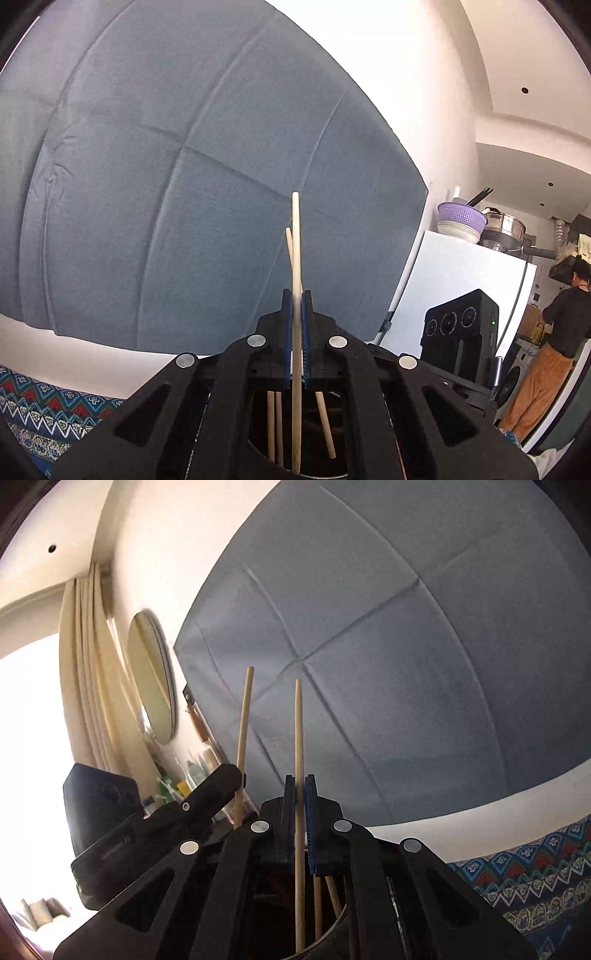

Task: Organize utensils
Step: 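Insert the stick into the black cup and open the left gripper, then withdraw the left gripper from the cup and lower it toward the loose sticks, then close the left gripper on one wooden stick from the pile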

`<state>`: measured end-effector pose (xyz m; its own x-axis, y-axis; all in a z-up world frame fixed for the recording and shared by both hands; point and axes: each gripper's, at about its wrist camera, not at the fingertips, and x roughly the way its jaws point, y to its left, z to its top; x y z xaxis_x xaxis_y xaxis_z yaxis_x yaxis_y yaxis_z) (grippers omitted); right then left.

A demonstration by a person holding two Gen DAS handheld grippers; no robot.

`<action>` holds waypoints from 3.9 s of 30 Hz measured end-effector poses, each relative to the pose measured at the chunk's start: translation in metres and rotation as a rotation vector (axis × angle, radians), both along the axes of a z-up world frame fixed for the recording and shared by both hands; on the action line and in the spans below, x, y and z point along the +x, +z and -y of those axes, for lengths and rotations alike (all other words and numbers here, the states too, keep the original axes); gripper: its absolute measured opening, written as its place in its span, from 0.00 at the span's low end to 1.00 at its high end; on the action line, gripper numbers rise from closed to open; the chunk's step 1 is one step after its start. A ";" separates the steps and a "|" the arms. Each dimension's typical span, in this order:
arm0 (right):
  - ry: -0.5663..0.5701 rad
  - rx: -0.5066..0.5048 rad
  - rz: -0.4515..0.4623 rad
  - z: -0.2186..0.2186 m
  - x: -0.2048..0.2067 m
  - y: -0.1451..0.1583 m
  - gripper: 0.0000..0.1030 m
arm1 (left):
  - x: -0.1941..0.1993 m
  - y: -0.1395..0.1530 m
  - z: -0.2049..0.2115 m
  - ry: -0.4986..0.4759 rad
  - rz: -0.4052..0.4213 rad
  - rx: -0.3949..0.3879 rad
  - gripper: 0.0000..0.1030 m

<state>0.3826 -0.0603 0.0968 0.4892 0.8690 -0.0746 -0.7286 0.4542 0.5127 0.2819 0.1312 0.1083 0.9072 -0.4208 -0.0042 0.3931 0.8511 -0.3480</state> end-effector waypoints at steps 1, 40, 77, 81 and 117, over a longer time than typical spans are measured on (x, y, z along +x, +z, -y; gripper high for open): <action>-0.003 -0.022 0.014 -0.001 -0.003 0.000 0.05 | 0.000 -0.002 0.001 0.004 -0.004 0.014 0.05; -0.088 -0.560 0.257 0.023 -0.116 0.015 0.55 | -0.076 -0.010 0.039 0.162 -0.253 0.384 0.51; -0.054 -0.942 -0.357 0.086 -0.130 -0.090 0.88 | -0.111 -0.123 0.081 0.157 -0.825 0.563 0.94; -0.014 -0.950 -0.354 0.086 -0.142 -0.092 0.88 | -0.112 -0.128 0.089 0.115 -0.854 0.560 0.94; 0.045 -0.964 -0.200 0.082 -0.183 -0.110 0.92 | -0.124 -0.145 0.117 0.081 -0.816 0.559 0.96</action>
